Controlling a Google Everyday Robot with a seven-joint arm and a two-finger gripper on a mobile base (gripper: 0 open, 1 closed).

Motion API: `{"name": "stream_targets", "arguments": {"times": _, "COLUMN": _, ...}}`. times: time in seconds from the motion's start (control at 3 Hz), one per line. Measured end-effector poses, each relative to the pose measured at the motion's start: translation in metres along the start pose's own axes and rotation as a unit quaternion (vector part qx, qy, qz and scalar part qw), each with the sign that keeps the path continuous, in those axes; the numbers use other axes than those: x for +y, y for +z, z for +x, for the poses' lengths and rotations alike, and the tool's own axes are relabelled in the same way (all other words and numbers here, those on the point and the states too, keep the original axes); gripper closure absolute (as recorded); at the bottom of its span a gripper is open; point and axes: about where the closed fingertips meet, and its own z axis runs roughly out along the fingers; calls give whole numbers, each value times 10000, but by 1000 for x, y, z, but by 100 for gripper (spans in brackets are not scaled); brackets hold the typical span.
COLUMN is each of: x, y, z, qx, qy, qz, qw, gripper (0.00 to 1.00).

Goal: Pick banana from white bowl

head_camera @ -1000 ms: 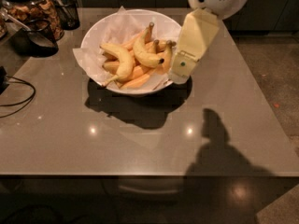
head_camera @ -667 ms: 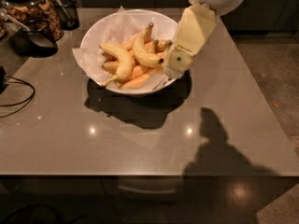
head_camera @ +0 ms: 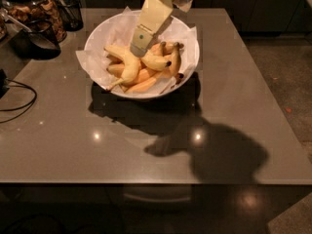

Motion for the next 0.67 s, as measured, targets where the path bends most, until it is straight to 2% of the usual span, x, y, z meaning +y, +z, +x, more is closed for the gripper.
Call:
{"name": "stream_targets", "arguments": {"times": 0.33, "x": -1, "y": -1, "z": -7, "qx": -214, "qy": -17, "qz": 39, "qw": 9998, "gripper": 0}}
{"name": "stream_targets", "arguments": {"times": 0.67, "x": 0, "y": 1, "z": -21, "qx": -306, "qy": 47, "qz": -86, "qw": 9995, "gripper": 0}}
